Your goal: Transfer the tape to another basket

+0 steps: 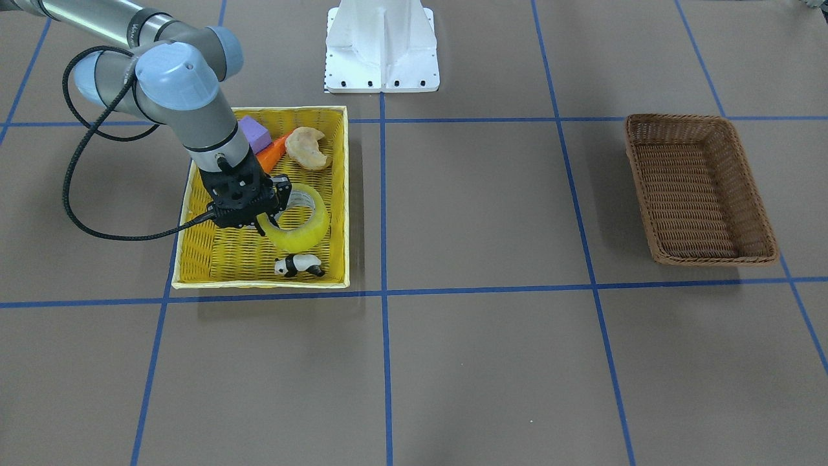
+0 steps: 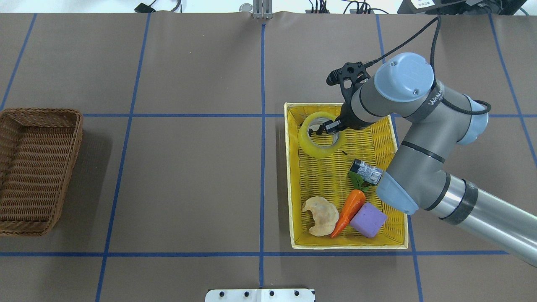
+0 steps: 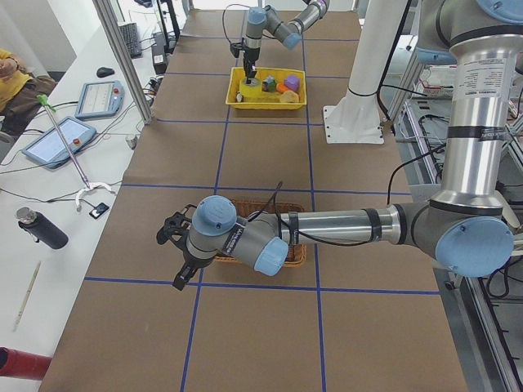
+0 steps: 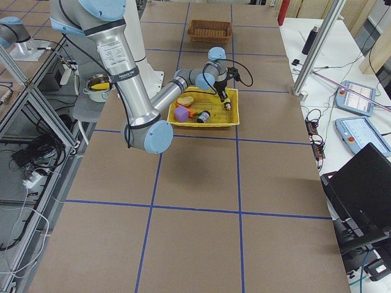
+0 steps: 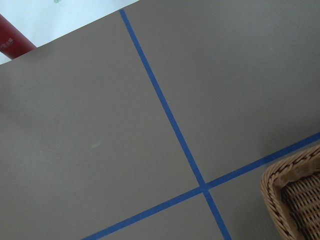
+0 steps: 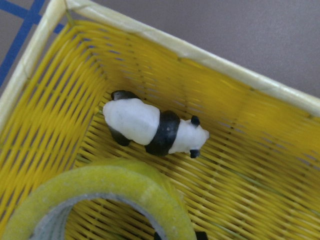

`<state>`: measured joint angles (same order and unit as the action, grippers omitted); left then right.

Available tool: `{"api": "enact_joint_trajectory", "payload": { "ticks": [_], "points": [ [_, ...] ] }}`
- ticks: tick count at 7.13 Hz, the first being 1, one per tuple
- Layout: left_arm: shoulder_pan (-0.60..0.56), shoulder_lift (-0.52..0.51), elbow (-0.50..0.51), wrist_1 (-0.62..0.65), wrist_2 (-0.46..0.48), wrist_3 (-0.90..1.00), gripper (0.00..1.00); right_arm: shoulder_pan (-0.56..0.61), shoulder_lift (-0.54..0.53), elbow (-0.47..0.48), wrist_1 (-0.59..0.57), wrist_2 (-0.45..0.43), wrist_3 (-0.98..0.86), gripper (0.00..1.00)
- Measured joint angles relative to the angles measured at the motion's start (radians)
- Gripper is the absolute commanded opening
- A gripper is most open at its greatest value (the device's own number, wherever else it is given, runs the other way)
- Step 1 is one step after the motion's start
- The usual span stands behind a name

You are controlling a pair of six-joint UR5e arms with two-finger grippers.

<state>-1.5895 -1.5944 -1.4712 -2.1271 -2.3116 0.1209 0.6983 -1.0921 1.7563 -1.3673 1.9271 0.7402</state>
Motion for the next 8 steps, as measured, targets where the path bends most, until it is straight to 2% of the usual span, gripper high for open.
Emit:
{"api": "enact_joint_trajectory", "payload": {
  "ticks": [3, 6, 8],
  "points": [
    [0.002, -0.001, -0.001, -0.025, -0.029, -0.002, 0.99, 0.009, 0.096, -0.013, 0.000, -0.025, 0.155, 0.00],
    [0.007, -0.014, -0.004, -0.048, -0.057, -0.041, 0.99, -0.004, 0.320, -0.225, 0.000, -0.094, 0.262, 0.00],
    [0.056, -0.034, 0.008, -0.132, -0.060, -0.097, 0.99, -0.044, 0.463, -0.376, 0.004, -0.182, 0.335, 0.00]
  ]
}}
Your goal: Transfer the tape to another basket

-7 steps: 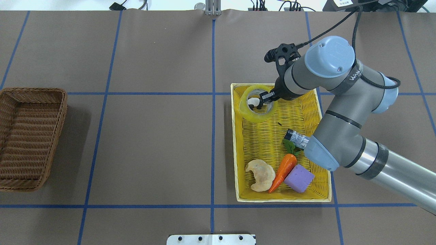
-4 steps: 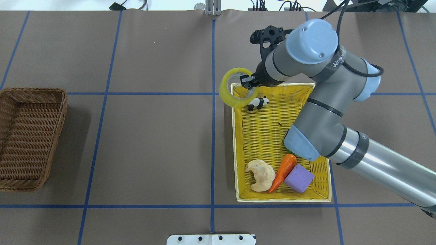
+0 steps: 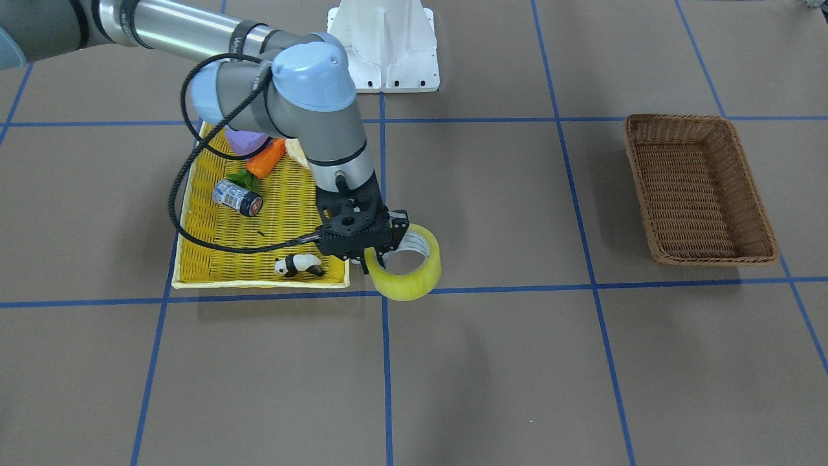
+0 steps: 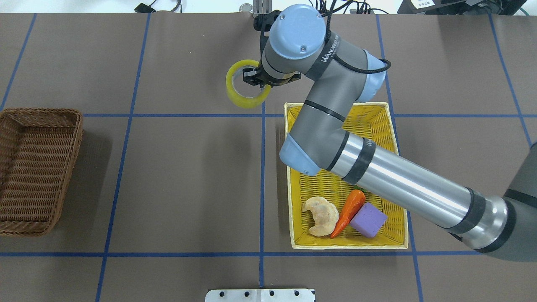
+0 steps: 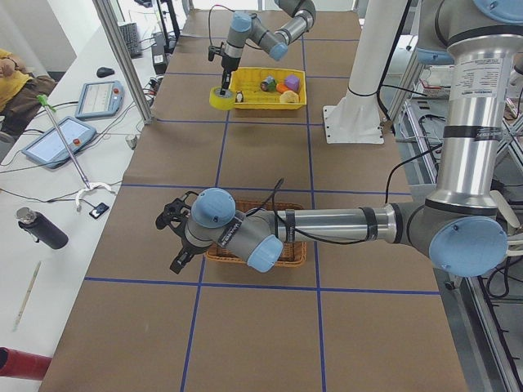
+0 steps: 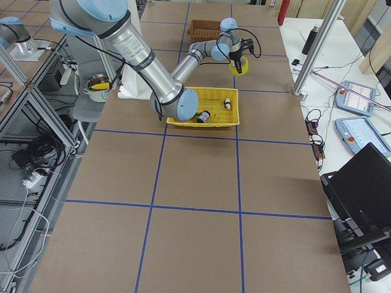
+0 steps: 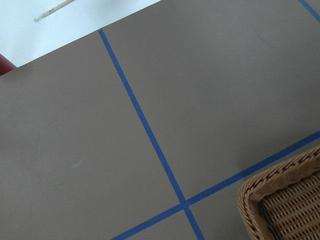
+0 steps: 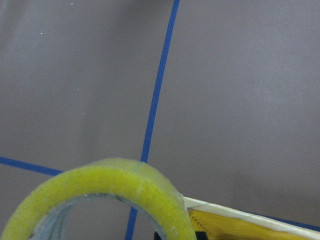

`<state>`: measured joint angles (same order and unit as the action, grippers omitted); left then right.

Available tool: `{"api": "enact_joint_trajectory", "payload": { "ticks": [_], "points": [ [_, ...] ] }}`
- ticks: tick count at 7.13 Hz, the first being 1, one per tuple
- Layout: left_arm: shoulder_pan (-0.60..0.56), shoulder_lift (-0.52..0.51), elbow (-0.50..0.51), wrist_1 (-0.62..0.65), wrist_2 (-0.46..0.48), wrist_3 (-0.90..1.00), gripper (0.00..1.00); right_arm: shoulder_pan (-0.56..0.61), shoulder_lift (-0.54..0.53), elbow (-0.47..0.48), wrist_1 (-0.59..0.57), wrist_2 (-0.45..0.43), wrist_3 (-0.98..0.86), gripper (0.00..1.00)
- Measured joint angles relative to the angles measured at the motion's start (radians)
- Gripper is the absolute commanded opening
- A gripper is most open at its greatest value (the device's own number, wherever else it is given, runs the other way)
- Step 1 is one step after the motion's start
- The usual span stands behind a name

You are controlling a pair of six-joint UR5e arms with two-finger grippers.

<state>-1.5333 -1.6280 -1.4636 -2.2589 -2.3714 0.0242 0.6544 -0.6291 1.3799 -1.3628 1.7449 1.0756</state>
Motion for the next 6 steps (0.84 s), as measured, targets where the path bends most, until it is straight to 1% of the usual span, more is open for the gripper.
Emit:
{"api": "enact_joint_trajectory", "payload": {
  "ticks": [1, 3, 4, 5, 6],
  "points": [
    [0.054, -0.047, 0.011, -0.021, 0.001, -0.046, 0.99, -0.018, 0.055, -0.054, 0.002, -0.034, 0.021, 0.00],
    [0.161, -0.184, 0.056, -0.030, -0.007, -0.179, 0.99, -0.036, 0.100, -0.090, 0.006, -0.072, 0.033, 0.00],
    [0.211, -0.258, 0.082, -0.031, -0.039, -0.251, 0.99, -0.047, 0.110, -0.094, 0.016, -0.101, 0.035, 0.00],
    [0.244, -0.326, 0.105, -0.033, -0.100, -0.322, 0.99, -0.063, 0.114, -0.099, 0.045, -0.135, 0.041, 0.00],
    [0.266, -0.374, 0.114, -0.034, -0.167, -0.371, 0.99, -0.081, 0.116, -0.105, 0.079, -0.177, 0.051, 0.00]
  ]
}}
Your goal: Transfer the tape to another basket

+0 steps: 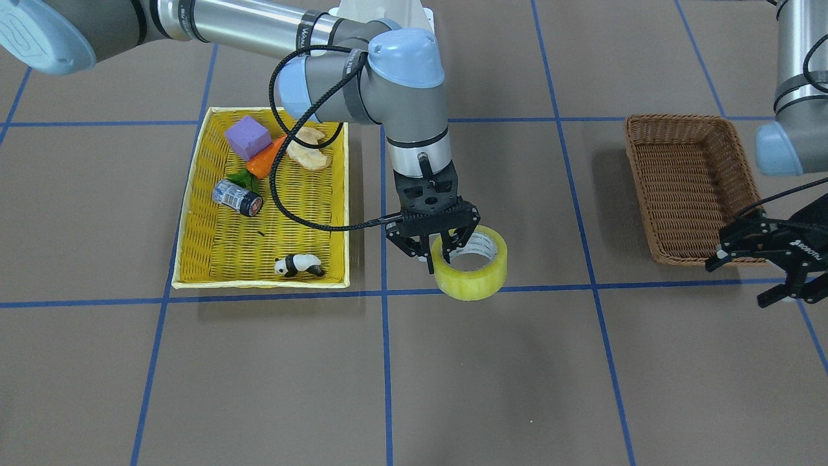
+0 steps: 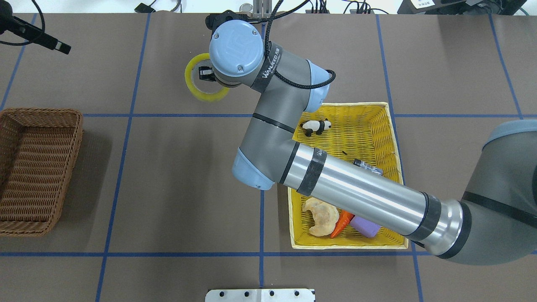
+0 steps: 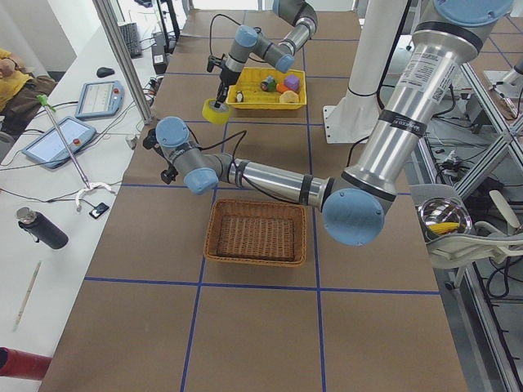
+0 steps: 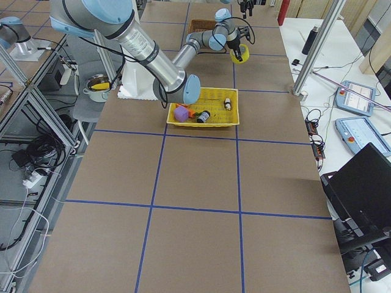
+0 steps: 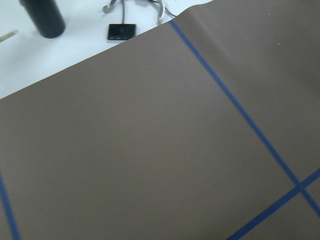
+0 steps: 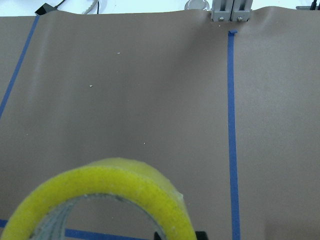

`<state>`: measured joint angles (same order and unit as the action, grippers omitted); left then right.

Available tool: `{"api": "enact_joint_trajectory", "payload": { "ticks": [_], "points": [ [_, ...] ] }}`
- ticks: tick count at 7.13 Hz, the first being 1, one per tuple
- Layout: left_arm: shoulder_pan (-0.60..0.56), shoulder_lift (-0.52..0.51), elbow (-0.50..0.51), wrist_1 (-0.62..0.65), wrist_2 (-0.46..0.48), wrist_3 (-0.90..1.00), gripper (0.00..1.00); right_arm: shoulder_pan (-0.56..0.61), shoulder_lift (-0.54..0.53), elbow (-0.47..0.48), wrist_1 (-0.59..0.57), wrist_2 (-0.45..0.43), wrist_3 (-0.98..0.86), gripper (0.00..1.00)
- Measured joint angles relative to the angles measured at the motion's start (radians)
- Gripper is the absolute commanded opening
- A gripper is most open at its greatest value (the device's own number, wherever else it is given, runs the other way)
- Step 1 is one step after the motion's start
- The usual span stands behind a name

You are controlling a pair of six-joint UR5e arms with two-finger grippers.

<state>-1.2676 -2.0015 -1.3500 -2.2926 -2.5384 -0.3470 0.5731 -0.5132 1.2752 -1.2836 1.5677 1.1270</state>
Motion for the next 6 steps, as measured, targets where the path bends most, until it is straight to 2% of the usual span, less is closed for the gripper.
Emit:
{"api": "enact_joint_trajectory", "payload": {
  "ticks": [2, 6],
  "points": [
    [0.038, -0.074, 0.002, -0.003, -0.090, -0.060, 0.99, -0.036, 0.002, -0.004, 0.051, -0.070, 0.006, 0.00],
    [0.117, -0.175, 0.000, -0.012, -0.142, -0.144, 0.99, -0.111, 0.016, -0.007, 0.136, -0.223, 0.007, 0.00]
  ]
}}
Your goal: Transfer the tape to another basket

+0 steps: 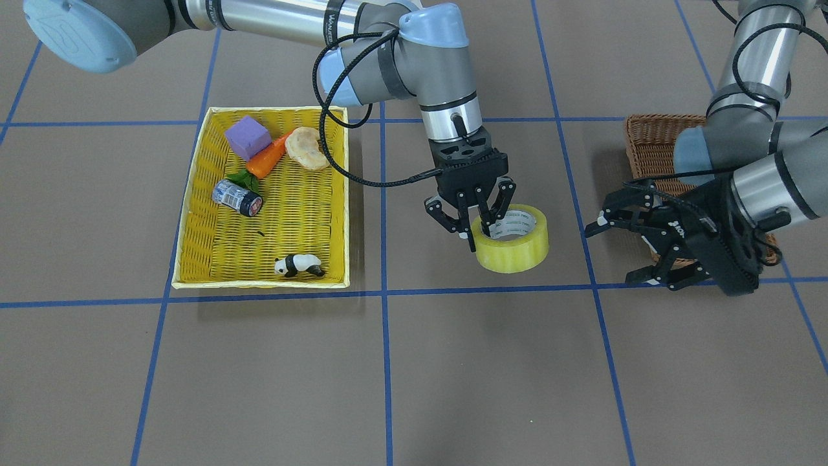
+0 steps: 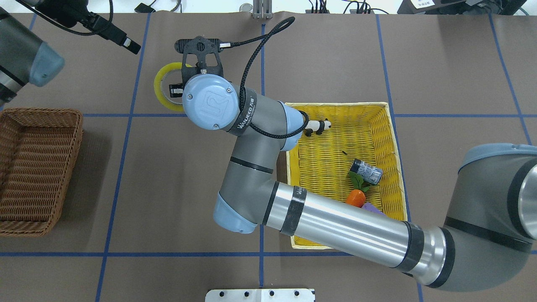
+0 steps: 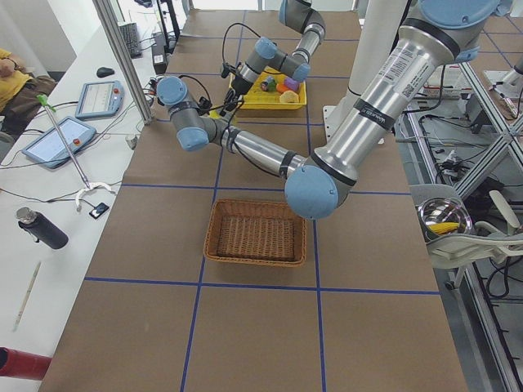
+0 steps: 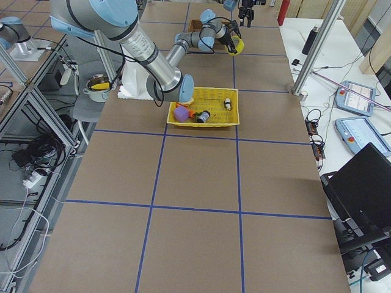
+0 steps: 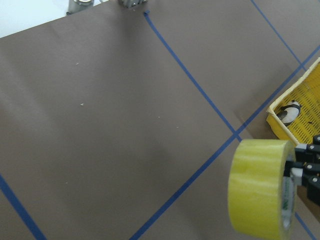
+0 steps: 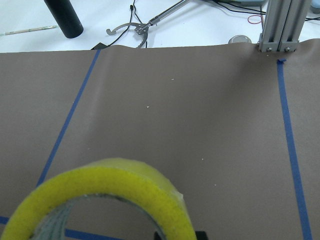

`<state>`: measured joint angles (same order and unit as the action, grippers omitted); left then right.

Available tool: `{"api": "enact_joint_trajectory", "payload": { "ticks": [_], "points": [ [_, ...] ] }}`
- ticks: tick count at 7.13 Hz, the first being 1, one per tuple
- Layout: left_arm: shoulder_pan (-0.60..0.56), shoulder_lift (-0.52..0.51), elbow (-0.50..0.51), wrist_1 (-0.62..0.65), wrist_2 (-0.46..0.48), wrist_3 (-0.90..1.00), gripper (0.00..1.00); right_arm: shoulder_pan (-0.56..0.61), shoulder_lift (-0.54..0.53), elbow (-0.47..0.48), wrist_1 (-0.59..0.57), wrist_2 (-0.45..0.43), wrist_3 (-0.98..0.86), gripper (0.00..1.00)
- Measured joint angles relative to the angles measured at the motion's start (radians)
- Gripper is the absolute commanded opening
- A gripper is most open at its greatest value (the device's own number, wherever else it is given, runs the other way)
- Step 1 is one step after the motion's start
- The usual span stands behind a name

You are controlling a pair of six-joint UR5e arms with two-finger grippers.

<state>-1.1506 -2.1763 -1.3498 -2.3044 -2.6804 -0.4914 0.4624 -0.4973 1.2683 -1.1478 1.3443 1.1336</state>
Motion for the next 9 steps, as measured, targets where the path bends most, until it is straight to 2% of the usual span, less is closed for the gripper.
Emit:
{"api": "enact_joint_trajectory", "payload": {
  "ticks": [3, 6, 7, 8, 9],
  "points": [
    [0.034, -0.028, -0.001, -0.005, -0.022, -0.016, 0.99, -0.021, 0.017, -0.012, 0.054, -0.050, -0.001, 0.00],
    [0.052, -0.028, 0.000, -0.018, -0.029, -0.016, 0.99, -0.026, 0.017, -0.013, 0.114, -0.061, -0.003, 0.00],
    [0.053, -0.027, 0.000, -0.019, -0.031, -0.016, 0.92, -0.027, 0.017, -0.013, 0.125, -0.062, -0.004, 0.00],
    [0.054, -0.025, 0.000, -0.019, -0.034, -0.016, 0.43, -0.027, 0.017, -0.012, 0.129, -0.062, -0.006, 0.00],
    [0.055, -0.024, 0.000, -0.019, -0.037, -0.016, 0.00, -0.027, 0.017, -0.011, 0.130, -0.061, -0.008, 0.00]
  ]
}}
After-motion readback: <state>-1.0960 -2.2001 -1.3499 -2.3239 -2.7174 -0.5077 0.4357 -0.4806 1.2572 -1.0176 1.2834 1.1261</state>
